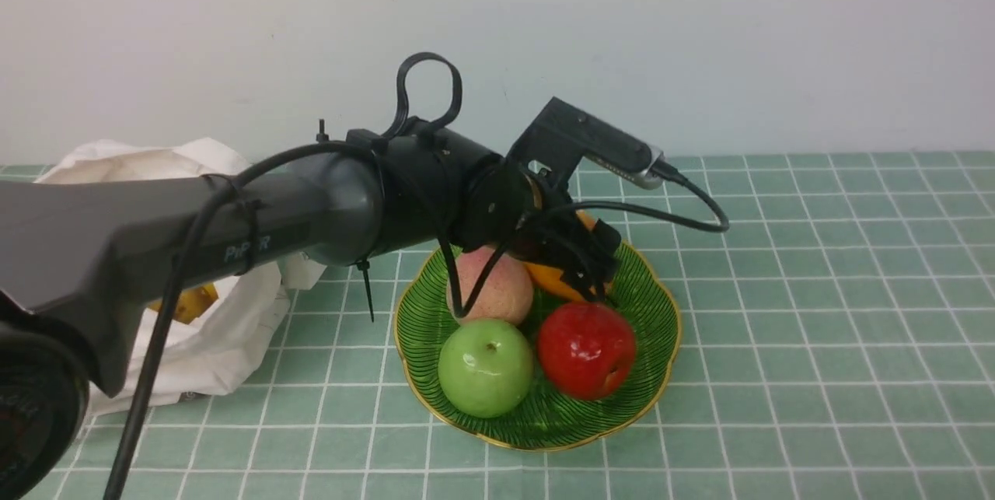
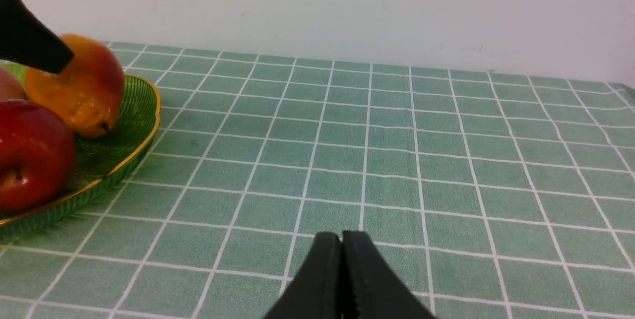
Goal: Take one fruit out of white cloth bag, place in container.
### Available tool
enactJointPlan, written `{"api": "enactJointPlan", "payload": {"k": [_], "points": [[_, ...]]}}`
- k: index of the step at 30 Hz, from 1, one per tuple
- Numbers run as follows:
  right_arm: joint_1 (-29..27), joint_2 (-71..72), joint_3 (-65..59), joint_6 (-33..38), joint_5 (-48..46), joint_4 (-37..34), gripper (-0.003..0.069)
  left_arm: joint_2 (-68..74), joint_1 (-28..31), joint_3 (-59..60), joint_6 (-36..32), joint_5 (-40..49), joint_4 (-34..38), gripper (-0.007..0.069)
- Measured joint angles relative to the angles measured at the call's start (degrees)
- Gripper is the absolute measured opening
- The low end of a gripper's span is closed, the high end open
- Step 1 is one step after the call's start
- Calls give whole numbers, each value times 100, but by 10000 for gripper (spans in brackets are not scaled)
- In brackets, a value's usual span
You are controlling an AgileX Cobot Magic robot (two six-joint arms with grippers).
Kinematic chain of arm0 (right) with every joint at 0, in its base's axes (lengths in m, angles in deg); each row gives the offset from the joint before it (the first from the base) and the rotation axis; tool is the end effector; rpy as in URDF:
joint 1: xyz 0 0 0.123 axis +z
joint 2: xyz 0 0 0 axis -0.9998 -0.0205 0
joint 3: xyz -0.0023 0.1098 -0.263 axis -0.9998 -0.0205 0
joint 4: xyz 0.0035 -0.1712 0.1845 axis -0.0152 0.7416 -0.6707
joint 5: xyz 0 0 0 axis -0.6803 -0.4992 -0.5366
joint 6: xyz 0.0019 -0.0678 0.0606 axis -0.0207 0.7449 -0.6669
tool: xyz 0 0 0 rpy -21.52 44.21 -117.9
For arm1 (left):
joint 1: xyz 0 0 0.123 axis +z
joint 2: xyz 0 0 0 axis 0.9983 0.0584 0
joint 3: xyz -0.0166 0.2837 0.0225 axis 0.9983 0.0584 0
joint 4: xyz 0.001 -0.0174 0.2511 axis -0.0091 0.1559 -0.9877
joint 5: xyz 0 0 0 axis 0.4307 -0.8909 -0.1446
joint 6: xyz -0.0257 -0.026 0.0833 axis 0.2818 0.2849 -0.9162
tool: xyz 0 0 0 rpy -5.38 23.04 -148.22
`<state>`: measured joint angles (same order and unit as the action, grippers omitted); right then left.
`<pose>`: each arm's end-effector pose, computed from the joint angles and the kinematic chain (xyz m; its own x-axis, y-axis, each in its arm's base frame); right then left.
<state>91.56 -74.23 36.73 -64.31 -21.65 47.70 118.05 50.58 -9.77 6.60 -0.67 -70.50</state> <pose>0.0519 0.0016 0.1720 -0.2965 -0.0783 -0.9518 -0.0583 0.9963 -0.0638 0.3648 -0.2640 0.2031 -0.5257 0.4839 -0.6996 0.6254 0.7773 0.0677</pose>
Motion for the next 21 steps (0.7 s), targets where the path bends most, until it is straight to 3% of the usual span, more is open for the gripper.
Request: {"api": "enactJointPlan", "payload": {"k": [5, 8, 10, 14, 17, 21], "points": [[0, 0, 0, 0, 0, 0, -15, -197, 0, 0, 0, 278, -221, 667], [0, 0, 0, 0, 0, 0, -15, -646, 0, 0, 75, 641, -447, 607], [0, 0, 0, 0, 0, 0, -15, -1015, 0, 0, 243, 851, -580, 524], [0, 0, 0, 0, 0, 0, -15, -2085, 0, 0, 941, 1420, -1117, 207], [0, 0, 0, 0, 0, 0, -15, -2994, 0, 0, 1443, 1823, -1568, 38], [0, 0, 0, 0, 0, 0, -15, -4064, 0, 16, 1833, 2227, -1935, -1]]}}
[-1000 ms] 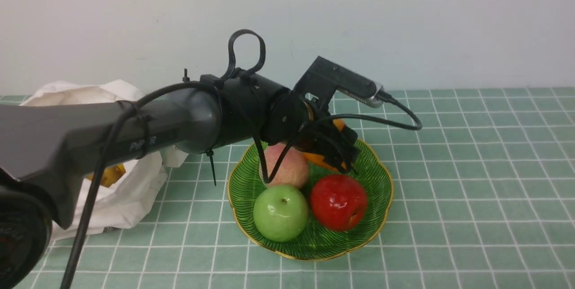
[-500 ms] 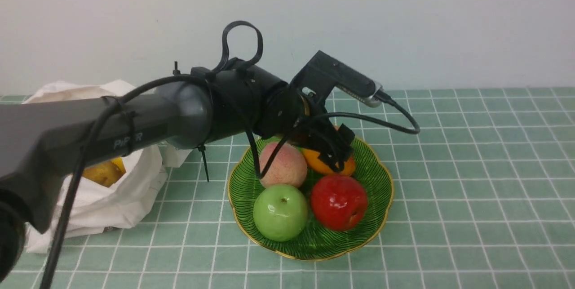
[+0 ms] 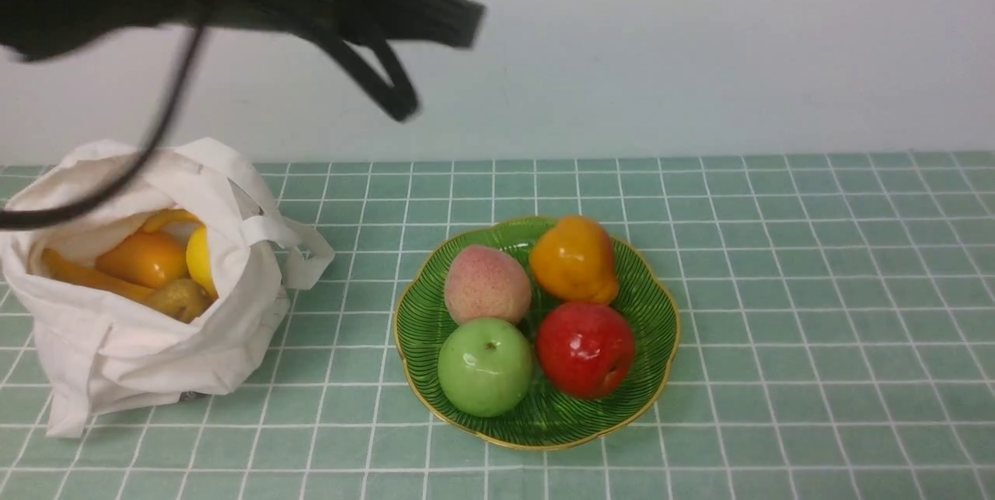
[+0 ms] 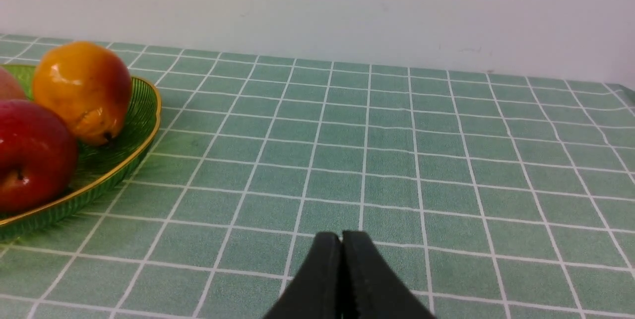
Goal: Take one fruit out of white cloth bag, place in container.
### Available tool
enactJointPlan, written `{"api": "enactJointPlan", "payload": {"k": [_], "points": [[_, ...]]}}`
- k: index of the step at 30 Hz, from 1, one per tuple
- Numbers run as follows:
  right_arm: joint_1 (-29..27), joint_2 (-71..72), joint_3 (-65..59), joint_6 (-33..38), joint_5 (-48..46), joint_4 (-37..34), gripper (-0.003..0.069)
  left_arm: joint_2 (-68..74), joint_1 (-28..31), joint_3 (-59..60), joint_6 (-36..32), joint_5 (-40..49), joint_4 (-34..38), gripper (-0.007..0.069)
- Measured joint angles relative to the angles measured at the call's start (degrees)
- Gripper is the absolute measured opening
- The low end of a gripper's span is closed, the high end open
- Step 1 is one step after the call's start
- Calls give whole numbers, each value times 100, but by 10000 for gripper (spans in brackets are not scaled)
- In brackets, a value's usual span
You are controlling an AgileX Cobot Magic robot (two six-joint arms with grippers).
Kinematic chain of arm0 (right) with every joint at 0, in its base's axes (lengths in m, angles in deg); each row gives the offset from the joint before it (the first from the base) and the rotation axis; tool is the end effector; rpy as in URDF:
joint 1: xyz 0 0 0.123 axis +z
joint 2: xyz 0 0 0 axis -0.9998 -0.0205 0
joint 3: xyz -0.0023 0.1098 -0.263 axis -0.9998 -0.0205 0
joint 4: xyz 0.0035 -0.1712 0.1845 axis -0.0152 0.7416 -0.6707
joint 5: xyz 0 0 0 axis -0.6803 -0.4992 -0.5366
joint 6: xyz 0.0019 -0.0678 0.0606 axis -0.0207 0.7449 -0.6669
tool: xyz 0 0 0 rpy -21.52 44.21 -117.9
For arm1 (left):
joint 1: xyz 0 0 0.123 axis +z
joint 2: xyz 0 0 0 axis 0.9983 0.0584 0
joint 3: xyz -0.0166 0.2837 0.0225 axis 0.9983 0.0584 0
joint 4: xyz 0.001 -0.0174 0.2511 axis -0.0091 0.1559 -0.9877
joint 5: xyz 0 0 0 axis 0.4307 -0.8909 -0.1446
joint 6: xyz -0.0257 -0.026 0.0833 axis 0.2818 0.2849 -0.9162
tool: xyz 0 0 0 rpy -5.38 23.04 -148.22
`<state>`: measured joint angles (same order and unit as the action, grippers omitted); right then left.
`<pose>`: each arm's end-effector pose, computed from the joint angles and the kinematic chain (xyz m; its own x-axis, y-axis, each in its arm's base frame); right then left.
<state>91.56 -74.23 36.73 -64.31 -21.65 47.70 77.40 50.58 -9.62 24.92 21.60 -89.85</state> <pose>0.0519 0.0016 0.1720 -0.2965 -0.0783 -0.9518 -0.0583 0.9963 -0.0638 0.2385 -0.1463 0.4467 -0.3352 0.2639 -0.9044 0.3986 0.9096 0.1177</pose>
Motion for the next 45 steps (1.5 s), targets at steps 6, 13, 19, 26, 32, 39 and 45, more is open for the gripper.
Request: {"api": "enactJointPlan", "payload": {"k": [6, 13, 19, 26, 32, 39, 45], "points": [[0, 0, 0, 0, 0, 0, -15, -1586, 0, 745, 675, 191, -420, -8], [0, 0, 0, 0, 0, 0, -15, -3521, 0, 2408, 1357, 20, -763, -8], [0, 0, 0, 0, 0, 0, -15, -4765, 0, 3318, 1411, 5, -780, -8], [0, 0, 0, 0, 0, 0, -15, -5755, 0, 3658, 1511, 316, -710, -8], [0, 0, 0, 0, 0, 0, -15, -6090, 0, 3718, 1510, 404, -519, -8], [0, 0, 0, 0, 0, 0, -15, -6557, 365, 4678, 247, -63, 457, -8], [0, 0, 0, 0, 0, 0, -15, -7314, 1550, 6041, -1472, -1051, 1900, -8]]}}
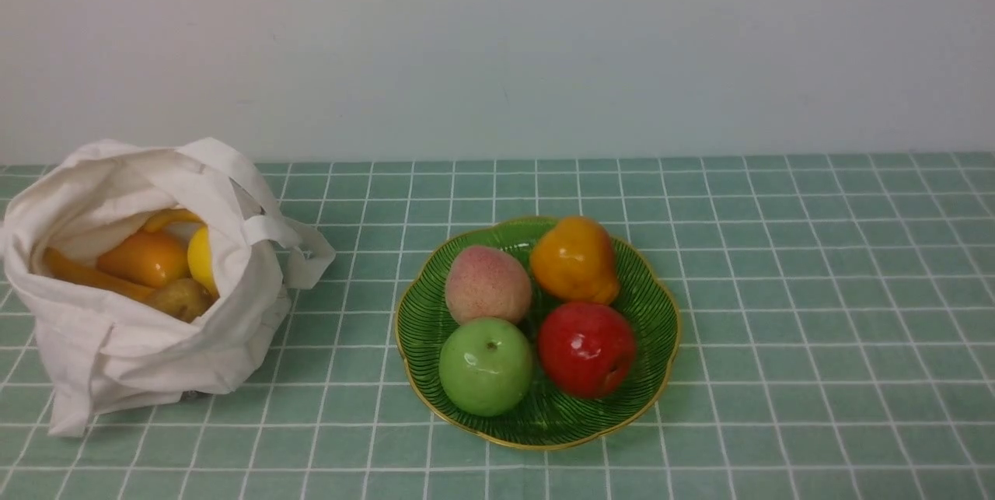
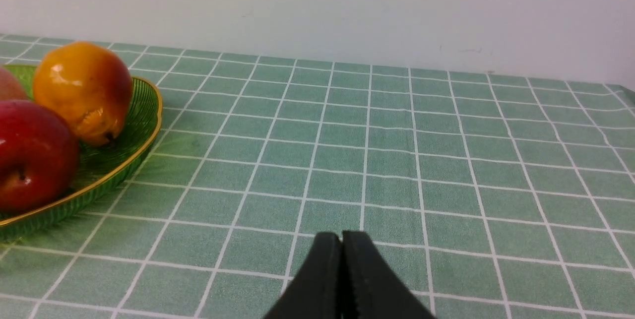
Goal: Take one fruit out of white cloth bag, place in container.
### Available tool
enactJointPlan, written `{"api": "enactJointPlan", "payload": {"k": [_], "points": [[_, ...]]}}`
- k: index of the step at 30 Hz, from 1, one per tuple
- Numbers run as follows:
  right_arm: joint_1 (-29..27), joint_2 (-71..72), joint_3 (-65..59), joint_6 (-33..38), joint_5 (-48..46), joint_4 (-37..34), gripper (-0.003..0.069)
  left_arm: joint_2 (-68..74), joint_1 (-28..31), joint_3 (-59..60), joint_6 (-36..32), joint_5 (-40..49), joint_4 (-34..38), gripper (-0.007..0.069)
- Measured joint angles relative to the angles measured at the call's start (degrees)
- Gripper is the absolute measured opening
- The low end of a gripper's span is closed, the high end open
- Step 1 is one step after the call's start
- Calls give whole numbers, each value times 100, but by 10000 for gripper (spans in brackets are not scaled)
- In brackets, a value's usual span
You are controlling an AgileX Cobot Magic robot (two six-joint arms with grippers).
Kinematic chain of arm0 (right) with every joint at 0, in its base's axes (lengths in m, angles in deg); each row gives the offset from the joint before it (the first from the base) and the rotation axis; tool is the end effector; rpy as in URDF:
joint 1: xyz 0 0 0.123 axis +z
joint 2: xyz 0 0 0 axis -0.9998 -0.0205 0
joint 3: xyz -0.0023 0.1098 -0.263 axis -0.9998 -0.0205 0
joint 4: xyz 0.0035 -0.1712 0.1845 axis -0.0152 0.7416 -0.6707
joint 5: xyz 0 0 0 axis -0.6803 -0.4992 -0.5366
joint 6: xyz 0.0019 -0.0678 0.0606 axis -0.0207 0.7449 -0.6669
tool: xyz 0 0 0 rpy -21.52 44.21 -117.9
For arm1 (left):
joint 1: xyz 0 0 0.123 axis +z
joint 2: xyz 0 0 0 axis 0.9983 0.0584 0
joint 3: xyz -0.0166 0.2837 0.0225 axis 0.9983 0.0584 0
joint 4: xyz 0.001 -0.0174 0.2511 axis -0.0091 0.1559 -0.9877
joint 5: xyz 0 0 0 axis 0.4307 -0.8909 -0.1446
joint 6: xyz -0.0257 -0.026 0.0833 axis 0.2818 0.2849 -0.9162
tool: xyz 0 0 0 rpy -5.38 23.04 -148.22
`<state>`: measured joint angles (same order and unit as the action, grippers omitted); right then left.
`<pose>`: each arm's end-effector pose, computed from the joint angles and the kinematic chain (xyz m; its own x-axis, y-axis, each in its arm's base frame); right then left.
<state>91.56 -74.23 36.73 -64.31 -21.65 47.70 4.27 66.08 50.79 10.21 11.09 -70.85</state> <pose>0.0519 0.0016 0.1720 -0.2965 -0.0783 -0.9518 -0.0583 0.9963 -0.0638 0.0241 -0.0064 0.2899 -0.0567 0.0427 -0.9975 0.3277 0.9445 0.0218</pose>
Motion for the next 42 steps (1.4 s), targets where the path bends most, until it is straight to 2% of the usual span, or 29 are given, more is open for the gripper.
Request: {"api": "enactJointPlan", "payload": {"k": [1, 3, 4, 7, 10, 42], "points": [[0, 0, 0, 0, 0, 0, -15, -117, 387, 401, -425, -246, 305, -8], [0, 0, 0, 0, 0, 0, -15, -166, 709, 739, -715, -426, 601, -8], [0, 0, 0, 0, 0, 0, -15, -177, 1112, 1165, -972, -612, 848, -8], [0, 0, 0, 0, 0, 0, -15, -177, 1791, 1925, -1062, -751, 1037, -8], [0, 0, 0, 0, 0, 0, -15, -177, 2066, 2287, -993, -759, 1065, -8], [0, 0, 0, 0, 0, 0, -15, -177, 2131, 2343, -868, -769, 851, -8]]}}
